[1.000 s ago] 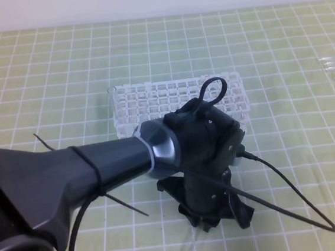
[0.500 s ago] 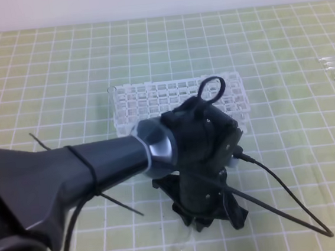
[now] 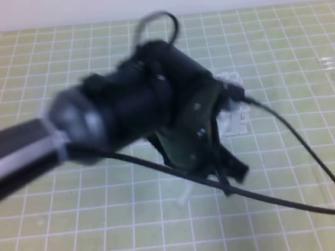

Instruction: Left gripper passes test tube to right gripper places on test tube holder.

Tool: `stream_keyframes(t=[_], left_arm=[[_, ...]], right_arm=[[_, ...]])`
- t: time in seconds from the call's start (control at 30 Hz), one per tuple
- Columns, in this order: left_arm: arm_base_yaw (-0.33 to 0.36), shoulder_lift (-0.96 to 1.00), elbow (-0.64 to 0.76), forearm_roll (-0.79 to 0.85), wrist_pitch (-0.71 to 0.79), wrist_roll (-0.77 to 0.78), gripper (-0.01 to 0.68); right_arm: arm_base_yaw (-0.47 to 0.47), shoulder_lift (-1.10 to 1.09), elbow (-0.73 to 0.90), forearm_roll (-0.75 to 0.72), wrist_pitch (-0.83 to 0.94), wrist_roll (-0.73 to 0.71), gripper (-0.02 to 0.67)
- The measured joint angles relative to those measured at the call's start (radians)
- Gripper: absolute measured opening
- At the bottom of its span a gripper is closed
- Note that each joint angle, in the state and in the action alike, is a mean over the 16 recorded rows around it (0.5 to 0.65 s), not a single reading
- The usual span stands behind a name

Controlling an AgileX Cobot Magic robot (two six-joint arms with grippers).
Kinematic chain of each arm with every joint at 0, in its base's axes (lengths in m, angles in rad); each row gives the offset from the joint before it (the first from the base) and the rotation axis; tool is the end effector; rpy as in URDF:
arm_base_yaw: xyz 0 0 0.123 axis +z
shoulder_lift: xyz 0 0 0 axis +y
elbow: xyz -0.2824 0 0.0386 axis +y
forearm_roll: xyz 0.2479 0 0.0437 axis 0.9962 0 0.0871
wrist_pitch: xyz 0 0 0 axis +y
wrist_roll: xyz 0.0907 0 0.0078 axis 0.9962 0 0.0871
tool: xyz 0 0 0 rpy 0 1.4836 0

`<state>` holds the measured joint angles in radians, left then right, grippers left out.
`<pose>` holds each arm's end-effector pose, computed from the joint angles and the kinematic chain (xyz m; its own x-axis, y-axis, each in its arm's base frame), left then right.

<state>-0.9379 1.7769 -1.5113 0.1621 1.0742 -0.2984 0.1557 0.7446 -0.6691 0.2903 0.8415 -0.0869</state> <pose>0.2321 -0.2946 0.2831 -0.7160 0.6098 -0.3398 0.6300 0.7741 0.0616 0.1257 0.0394 0.3032 -0.7427 -0.0084 -0.6695 -0.2172 0.9489 0.2290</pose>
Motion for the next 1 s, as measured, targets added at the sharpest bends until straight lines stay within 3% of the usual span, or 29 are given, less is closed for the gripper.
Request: stream_keyframes(t=[0.23,0.43,0.77,1.0], left_arm=[[0.033,-0.151,0.065,0.095,-0.110,0.003,0.011],[0.104,-0.296,0.210,0.119,-0.267,-0.007,0.017],[0.254,-0.600,0.585,0.095,-0.693,-0.032,0.017],[0.303,-0.745,0.793,0.090,-0.988,-0.045,0.023]], right_arm=[[0.000,0.000,-0.009,0.087,-0.003,-0.062,-0.016],[0.000,0.000,-0.033,0.196,-0.019,-0.147,-0.016],[0.004,0.060,-0.106,0.478,-0.065,-0.379,-0.016],[0.073,0.191,-0.204,0.694,-0.114,-0.625,-0.016]])
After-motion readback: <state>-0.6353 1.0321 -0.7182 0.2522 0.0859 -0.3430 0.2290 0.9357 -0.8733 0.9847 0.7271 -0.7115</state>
